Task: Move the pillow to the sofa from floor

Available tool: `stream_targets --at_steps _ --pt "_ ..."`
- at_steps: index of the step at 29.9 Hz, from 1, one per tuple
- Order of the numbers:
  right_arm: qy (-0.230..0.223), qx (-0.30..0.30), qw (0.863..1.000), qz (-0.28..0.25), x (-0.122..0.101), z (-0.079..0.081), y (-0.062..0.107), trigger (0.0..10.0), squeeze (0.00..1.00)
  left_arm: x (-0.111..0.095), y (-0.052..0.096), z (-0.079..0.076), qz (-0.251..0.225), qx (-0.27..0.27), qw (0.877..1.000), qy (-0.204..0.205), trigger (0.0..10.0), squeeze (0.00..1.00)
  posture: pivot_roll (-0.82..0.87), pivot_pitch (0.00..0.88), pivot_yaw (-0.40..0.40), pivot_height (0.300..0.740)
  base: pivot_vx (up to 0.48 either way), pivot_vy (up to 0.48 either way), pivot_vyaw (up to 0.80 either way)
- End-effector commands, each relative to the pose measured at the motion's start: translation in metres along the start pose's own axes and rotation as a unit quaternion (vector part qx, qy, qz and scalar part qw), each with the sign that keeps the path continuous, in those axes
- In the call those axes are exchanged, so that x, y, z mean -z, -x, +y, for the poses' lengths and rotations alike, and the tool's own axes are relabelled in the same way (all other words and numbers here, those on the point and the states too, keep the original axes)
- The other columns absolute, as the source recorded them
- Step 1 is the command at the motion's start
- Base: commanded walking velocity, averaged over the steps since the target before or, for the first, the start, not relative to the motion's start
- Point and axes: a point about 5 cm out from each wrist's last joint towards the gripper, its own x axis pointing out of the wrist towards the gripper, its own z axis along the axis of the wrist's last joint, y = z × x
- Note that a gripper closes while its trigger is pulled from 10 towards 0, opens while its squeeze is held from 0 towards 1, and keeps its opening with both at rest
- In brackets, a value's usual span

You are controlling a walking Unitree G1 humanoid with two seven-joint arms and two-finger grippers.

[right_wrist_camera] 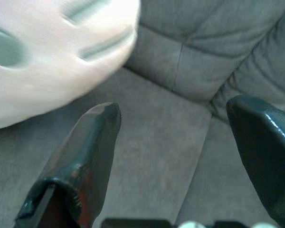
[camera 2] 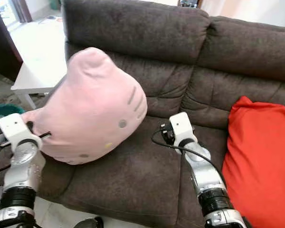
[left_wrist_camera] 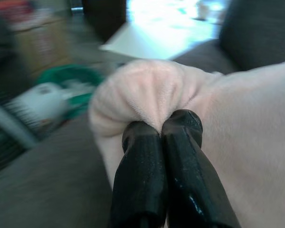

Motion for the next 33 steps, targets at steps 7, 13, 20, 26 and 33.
stream_targets --at_steps 7,13,20,26,33 --pt "-0.039 0.027 0.998 0.048 0.045 0.000 0.010 10.0 0.00 0.010 0.013 -0.052 0.005 0.202 0.976 -0.078 10.0 0.00 0.18 0.101 -0.117 0.740 0.000 0.000 0.00" --pt "-0.063 0.031 0.995 0.072 0.074 0.014 0.015 10.0 0.00 0.005 0.008 -0.055 -0.008 0.200 0.976 -0.091 10.0 0.00 0.18 0.098 -0.117 0.740 0.000 0.000 0.00" --pt "-0.086 0.050 0.985 0.140 0.118 0.022 0.033 10.0 0.00 -0.007 -0.012 0.002 -0.017 -0.023 0.999 -0.016 10.0 0.00 0.19 0.099 -0.118 0.740 0.000 0.000 0.00" --pt "-0.094 0.058 0.981 0.162 0.134 0.023 0.041 10.0 0.00 -0.009 -0.010 0.035 -0.029 -0.130 0.991 -0.022 10.0 0.00 0.19 0.102 -0.118 0.740 0.000 0.000 0.00" --pt "-0.099 0.059 0.978 0.172 0.138 0.035 0.040 10.0 0.00 -0.001 -0.006 0.004 -0.028 -0.052 0.997 -0.044 10.0 0.00 0.19 0.097 -0.120 0.740 0.000 0.000 0.00"
